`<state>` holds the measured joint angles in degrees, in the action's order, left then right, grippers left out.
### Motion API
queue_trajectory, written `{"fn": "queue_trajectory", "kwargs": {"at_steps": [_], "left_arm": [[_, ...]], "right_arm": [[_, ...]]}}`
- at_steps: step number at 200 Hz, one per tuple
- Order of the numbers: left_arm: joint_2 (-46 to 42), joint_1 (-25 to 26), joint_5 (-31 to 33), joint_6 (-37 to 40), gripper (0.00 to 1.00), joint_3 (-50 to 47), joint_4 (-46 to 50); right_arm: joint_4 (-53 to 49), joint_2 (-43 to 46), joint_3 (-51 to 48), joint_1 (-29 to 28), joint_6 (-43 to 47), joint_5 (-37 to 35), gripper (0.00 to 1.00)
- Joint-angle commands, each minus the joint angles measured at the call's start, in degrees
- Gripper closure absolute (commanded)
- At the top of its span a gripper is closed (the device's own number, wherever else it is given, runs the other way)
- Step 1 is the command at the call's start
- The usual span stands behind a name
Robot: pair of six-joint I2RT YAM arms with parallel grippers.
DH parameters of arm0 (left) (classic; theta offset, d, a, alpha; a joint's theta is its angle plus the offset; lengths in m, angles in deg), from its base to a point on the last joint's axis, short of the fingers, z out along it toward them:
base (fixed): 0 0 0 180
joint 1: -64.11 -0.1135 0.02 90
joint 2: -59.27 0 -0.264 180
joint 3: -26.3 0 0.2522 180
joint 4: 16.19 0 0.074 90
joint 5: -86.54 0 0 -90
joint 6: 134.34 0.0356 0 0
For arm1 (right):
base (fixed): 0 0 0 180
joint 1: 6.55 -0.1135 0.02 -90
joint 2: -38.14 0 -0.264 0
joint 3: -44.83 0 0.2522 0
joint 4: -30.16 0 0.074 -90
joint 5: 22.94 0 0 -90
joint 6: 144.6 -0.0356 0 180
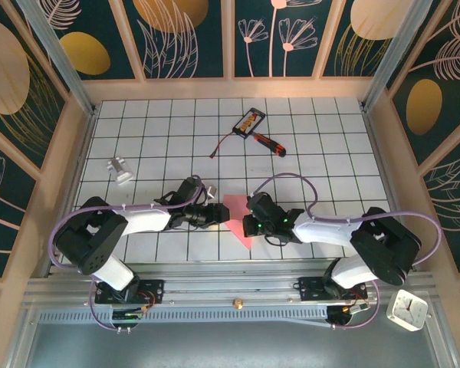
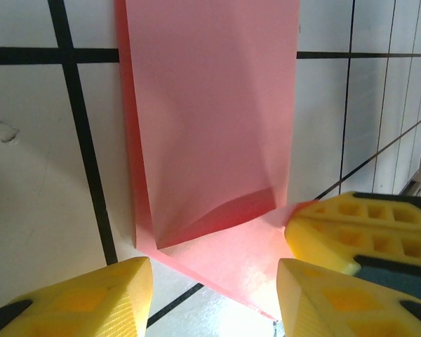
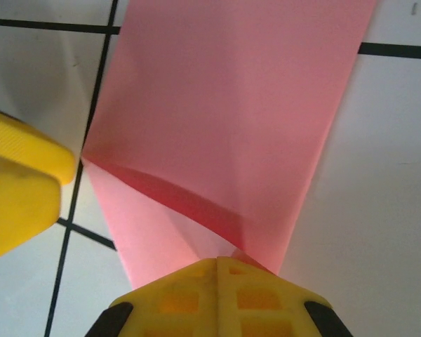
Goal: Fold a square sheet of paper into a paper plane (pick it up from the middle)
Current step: Perform the third fold on the triangle at the bottom-center of the table, then perform the fourth fold on the wing at the bottom-center of the table.
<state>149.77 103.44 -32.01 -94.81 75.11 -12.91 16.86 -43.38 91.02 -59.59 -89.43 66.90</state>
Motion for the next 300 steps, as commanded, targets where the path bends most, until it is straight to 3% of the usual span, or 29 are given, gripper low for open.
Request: {"fn": "queue_trajectory", "kwargs": {"at_steps": [1,117,178,241,300], "left_arm": [[1.1,0.1,-2.2,-0.4,0.49,1.2,-1.2],[5.0,0.0,-6.1,-0.8,0.50,3.3,-5.2],[7.4,-0.3,-5.4,6.5,0.55,5.3,-2.4],[9.9,-2.7,-8.1,8.2,0.53,4.6,-5.6],[12.4,-3.4,-9.7,10.8,0.64,5.6,-6.0]], "right_arm": [[2.4,-1.0,-0.1,0.8,0.6,-1.1,1.00],[3.4,-1.8,-2.4,1.3,-0.2,-1.0,1.00],[2.9,-1.9,-2.5,1.2,0.2,-1.0,1.00],[2.5,-2.4,-2.7,1.2,0.4,-1.1,1.00],[2.2,-2.4,-2.8,1.3,0.5,-1.1,1.00]]}}
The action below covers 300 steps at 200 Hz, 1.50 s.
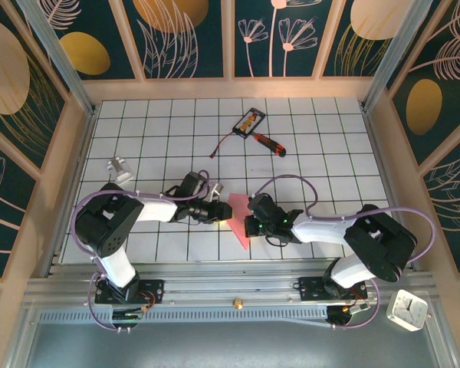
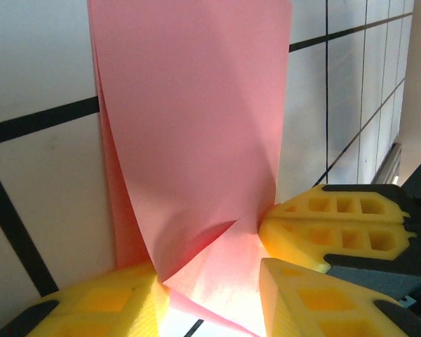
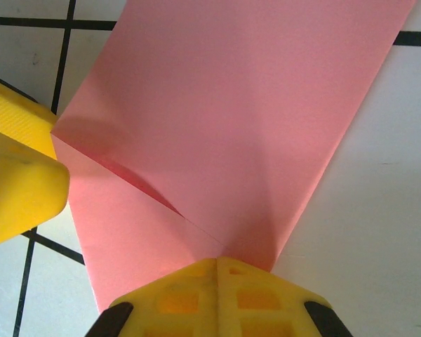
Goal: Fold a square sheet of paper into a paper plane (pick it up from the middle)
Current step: Perform the fourth fold on the wing at the bottom-center of the table.
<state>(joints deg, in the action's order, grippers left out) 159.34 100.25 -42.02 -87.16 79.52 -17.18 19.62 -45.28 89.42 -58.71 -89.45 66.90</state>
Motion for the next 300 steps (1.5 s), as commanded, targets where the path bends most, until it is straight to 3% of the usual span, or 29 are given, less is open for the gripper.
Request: {"fn": "queue_trajectory", "kwargs": {"at_steps": [1,97,137,162,225,300], "left_arm": [[2.8,-0.3,0.3,3.2,0.64,1.1,-1.7],[5.0,-1.2,-1.7,3.4,0.83,3.3,-2.6],[2.4,-1.2,1.2,0.9,0.99,1.9,-2.9],[-3.2,-0.9,5.1,-8.3,1.00,-3.3,-8.5],[-13.6,3.4,20.0,-24.9,1.00,-7.9,-5.3],[-15.4,6.1,25.4,-32.0,1.00,-6.2,1.0]], "right_arm": [[-0.6,-0.5,-1.2,0.4,0.5,-1.1,1.00],[-0.9,-0.5,-1.5,0.4,0.7,-1.1,1.00],[-2.4,1.6,-1.1,1.6,2.3,-1.1,1.00],[-3.0,5.0,0.5,2.3,5.8,-1.1,0.89],[-7.1,12.8,4.6,0.0,10.2,-5.1,0.71],[-11.5,15.7,4.7,-11.4,7.2,-19.6,0.56]]}}
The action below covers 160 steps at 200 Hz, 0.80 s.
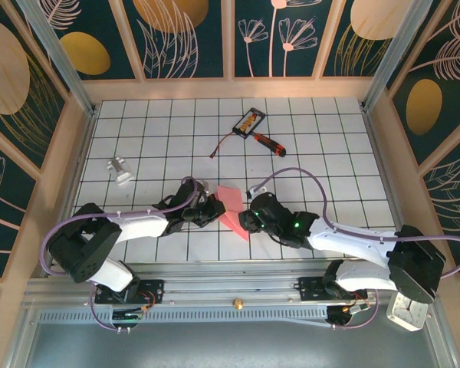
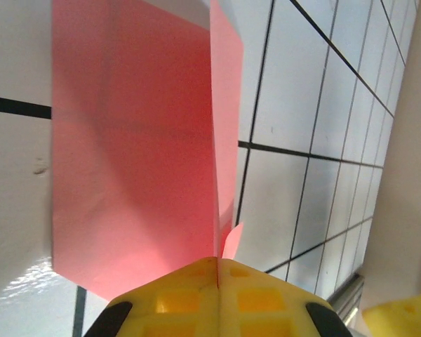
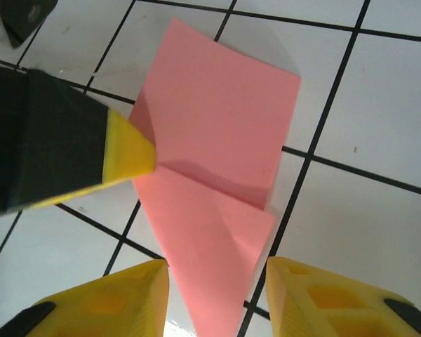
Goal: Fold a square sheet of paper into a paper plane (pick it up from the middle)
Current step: Perform the fourth fold on the wing at the bottom-center of the table.
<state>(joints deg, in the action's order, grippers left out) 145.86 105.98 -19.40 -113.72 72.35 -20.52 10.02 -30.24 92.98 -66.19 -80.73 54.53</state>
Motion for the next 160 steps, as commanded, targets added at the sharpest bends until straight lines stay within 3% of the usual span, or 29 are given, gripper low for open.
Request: {"fn": "queue_trajectory", "kwargs": {"at_steps": [1,60,109,160], "left_arm": [[-1.9,0.3,2.8,-5.5,1.00,1.0,4.5],[-2.4,0.4,1.5,-7.5,1.00,-0.1,4.9],[-1.8,0.4,-0.4,-6.9,1.00,0.0,5.2],[-1.9,0.4,-0.8,-6.4,1.00,-0.1,5.4]], "right_arm": [[-1.9,0.6,1.1,-4.1,-1.6,-7.3,0.55],[-0.7,-13.7,5.9,-11.8,-3.5,-17.4,0.52],[-2.4,-24.4,11.4,-13.3,-4.9,-24.0,0.53],[-2.2,-29.6,13.1,-13.4,-4.5,-25.7,0.56]]}}
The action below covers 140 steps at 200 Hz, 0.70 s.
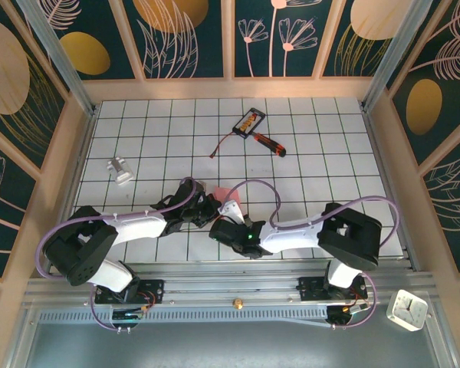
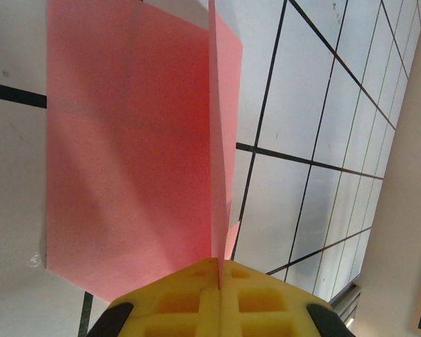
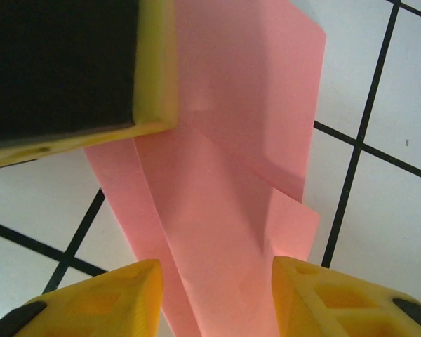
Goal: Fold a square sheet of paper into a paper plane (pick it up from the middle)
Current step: Perform the fourth fold on the wing at the bottom-center of the table.
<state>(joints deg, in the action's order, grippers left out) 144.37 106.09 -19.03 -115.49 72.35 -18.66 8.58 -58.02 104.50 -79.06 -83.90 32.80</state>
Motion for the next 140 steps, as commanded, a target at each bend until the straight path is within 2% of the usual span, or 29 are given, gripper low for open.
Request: {"fn": "queue_trajectory", "kwargs": {"at_steps": [1,86,140], "left_arm": [[-0.4,0.3,-1.2,-4.6,1.00,-0.1,3.6],[-0.1,0.3,-1.2,-4.4,1.00,-0.4,3.2],[-0.1,0.3,-1.1,-4.2,1.00,-0.7,3.1]], "right_arm": [[-0.7,-1.8,1.5,-0.6,-1.2,-4.0,0.56],[0.3,-3.5,3.4,-0.6,-0.2,-5.0,0.64],[0.4,-2.8,4.0,-0.7,-0.2,-4.6,0.60]]}}
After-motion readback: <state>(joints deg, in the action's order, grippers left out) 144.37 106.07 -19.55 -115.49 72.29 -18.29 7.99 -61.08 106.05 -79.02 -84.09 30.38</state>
